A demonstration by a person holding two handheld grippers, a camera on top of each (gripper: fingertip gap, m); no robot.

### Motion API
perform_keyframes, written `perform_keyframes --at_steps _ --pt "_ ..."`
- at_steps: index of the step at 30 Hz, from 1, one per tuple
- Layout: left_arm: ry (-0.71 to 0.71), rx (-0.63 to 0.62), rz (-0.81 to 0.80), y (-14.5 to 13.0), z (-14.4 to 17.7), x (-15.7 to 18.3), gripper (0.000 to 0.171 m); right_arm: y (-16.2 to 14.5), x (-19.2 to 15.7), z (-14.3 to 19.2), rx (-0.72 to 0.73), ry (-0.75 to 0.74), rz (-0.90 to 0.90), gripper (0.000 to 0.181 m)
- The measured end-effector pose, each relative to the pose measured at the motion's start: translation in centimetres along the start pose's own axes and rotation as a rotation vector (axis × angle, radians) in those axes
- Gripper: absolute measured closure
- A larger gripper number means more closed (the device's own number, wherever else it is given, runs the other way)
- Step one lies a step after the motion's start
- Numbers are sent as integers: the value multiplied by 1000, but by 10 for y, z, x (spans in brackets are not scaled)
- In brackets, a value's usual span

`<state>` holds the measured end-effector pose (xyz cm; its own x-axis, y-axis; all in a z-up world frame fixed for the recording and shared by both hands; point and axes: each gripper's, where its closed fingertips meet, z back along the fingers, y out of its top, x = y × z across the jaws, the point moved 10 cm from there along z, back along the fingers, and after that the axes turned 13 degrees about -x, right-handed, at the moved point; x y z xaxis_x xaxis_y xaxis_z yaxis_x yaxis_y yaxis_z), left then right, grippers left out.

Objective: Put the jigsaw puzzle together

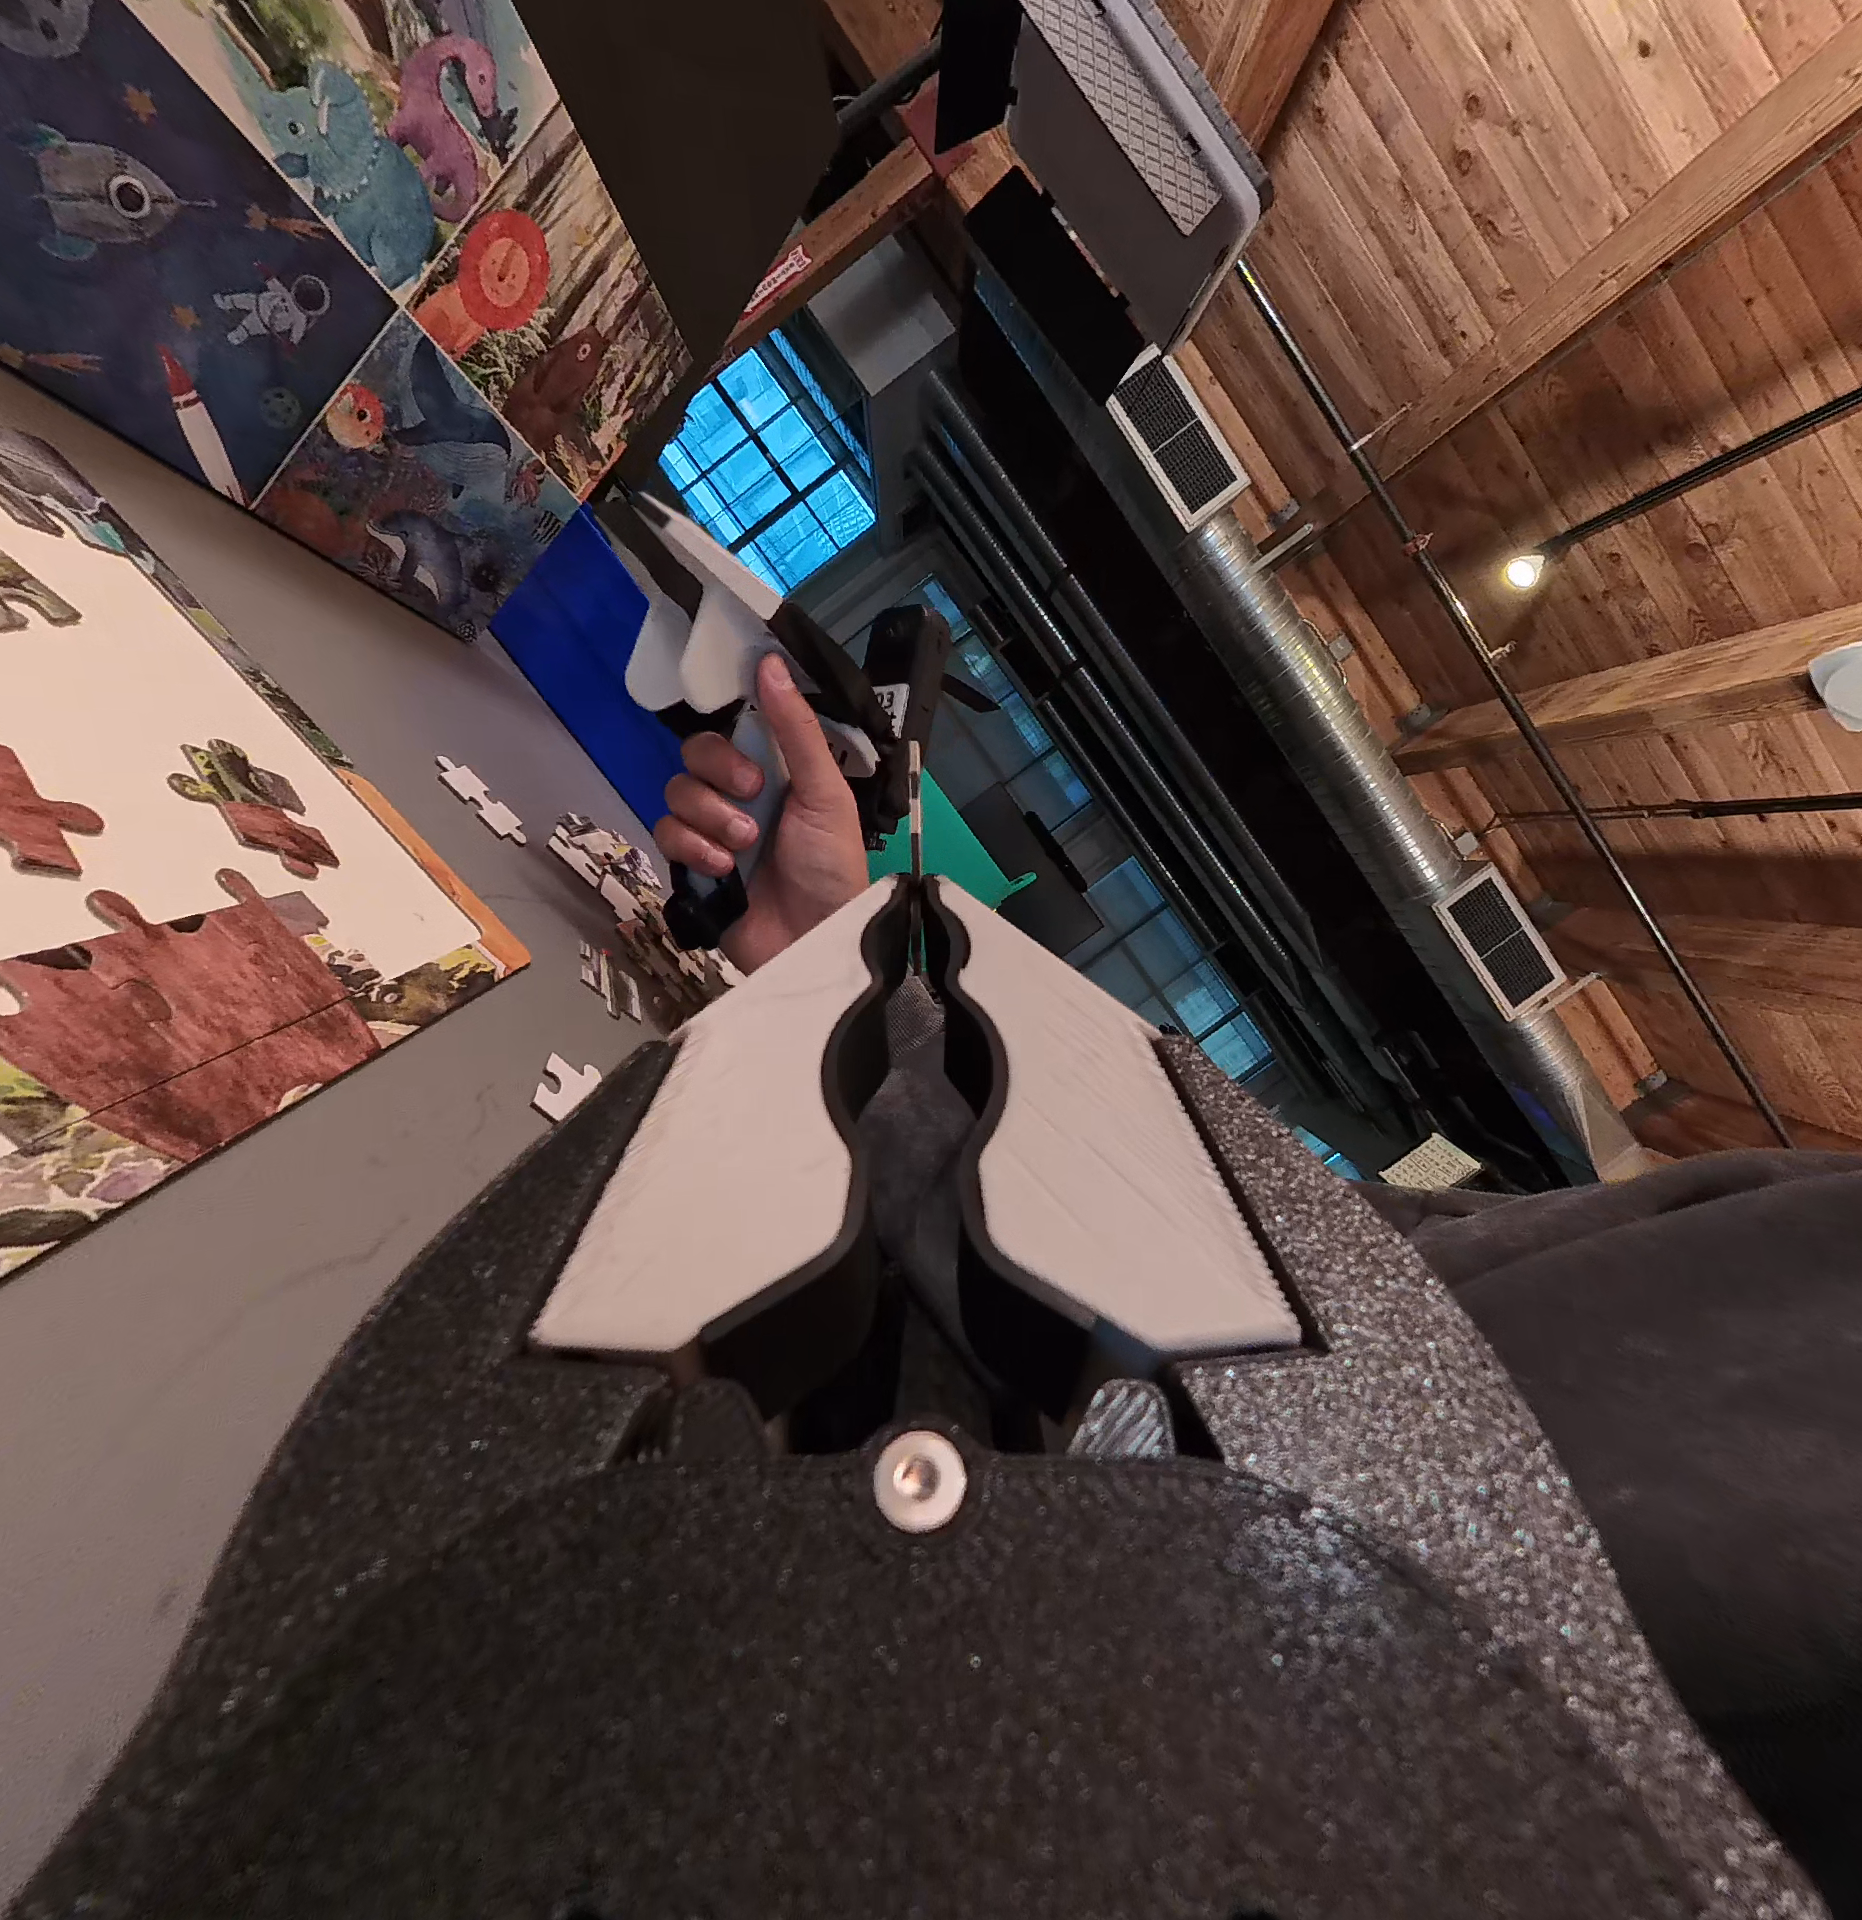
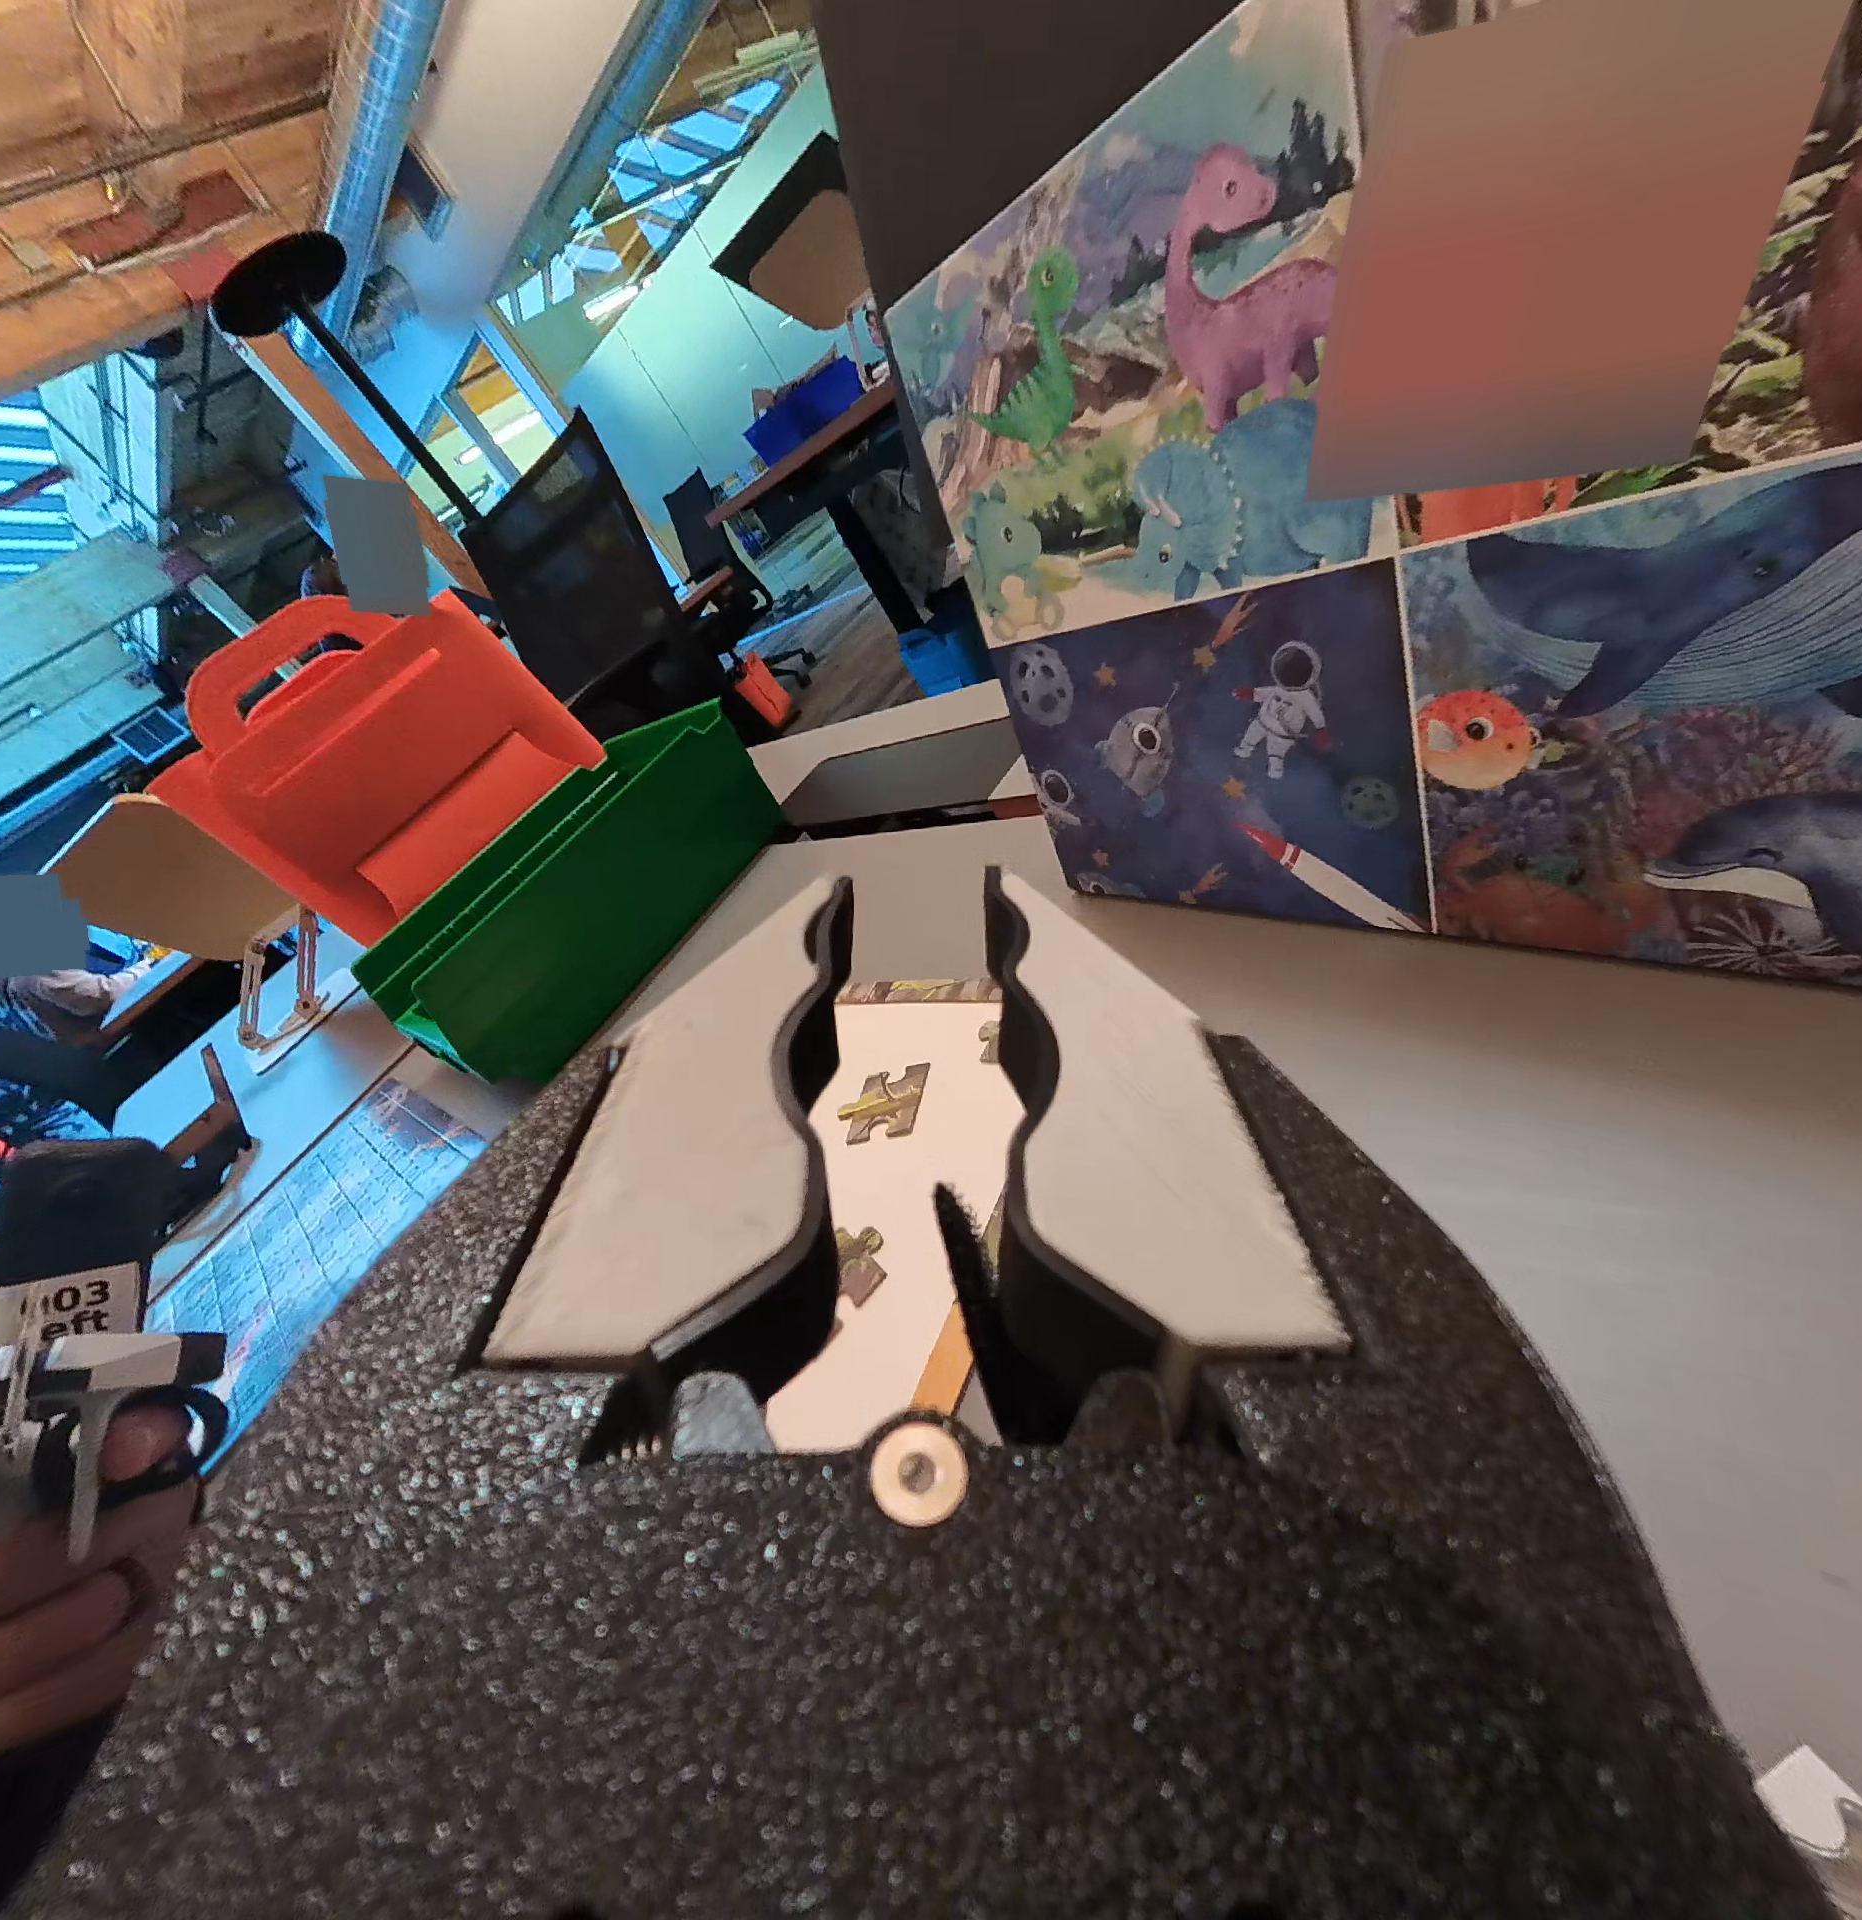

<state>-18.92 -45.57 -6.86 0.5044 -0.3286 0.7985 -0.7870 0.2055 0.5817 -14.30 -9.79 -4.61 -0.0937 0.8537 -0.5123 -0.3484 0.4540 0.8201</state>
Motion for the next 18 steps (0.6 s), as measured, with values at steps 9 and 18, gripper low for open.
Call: perform_keyframes --at_steps 9,18 --pt "-3 -1 4 0 0 0 171 -4 -3 -7 -51 -12 55 157" --pt "-3 -1 8 0 0 -1 171 -8 -10 -15 -106 -10 123 158"
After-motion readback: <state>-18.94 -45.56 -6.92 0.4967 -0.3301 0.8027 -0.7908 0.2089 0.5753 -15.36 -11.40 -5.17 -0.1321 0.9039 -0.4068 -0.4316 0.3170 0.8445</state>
